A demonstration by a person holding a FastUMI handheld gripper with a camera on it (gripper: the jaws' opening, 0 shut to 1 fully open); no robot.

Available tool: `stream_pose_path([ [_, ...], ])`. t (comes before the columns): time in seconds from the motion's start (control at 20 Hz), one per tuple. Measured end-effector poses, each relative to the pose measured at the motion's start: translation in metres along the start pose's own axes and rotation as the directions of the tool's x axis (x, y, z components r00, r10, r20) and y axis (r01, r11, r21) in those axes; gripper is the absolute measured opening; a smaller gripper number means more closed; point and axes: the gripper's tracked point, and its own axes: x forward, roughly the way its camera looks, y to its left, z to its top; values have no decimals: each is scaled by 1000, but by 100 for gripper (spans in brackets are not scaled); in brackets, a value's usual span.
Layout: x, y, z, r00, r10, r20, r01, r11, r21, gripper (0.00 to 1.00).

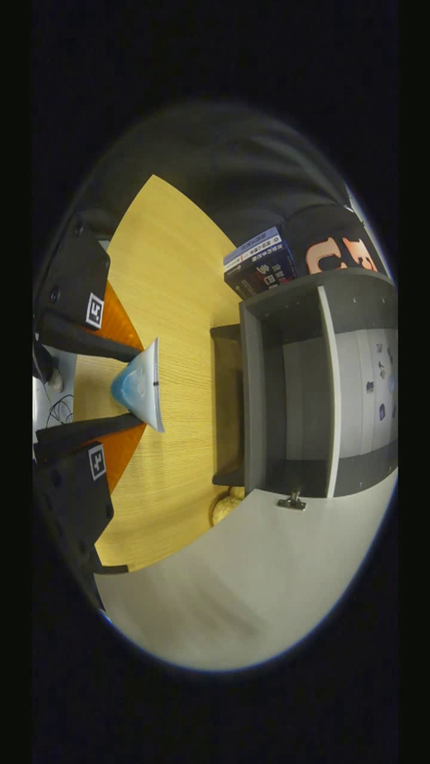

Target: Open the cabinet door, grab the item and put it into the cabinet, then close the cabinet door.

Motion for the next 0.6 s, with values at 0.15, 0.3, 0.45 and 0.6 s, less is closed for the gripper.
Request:
stream_pose_path([
  [0.15, -23, 7, 37, 999, -17, 51, 18, 1000, -10, 56],
  [0.3, -39, 24, 74, 997, -4, 83, 2, 1000, 15, 56],
  [0.45, -47, 39, 114, 991, -5, 137, -1, 999, 46, 56],
  [0.6, -50, 36, 152, 980, -73, 185, 70, 997, 19, 56],
])
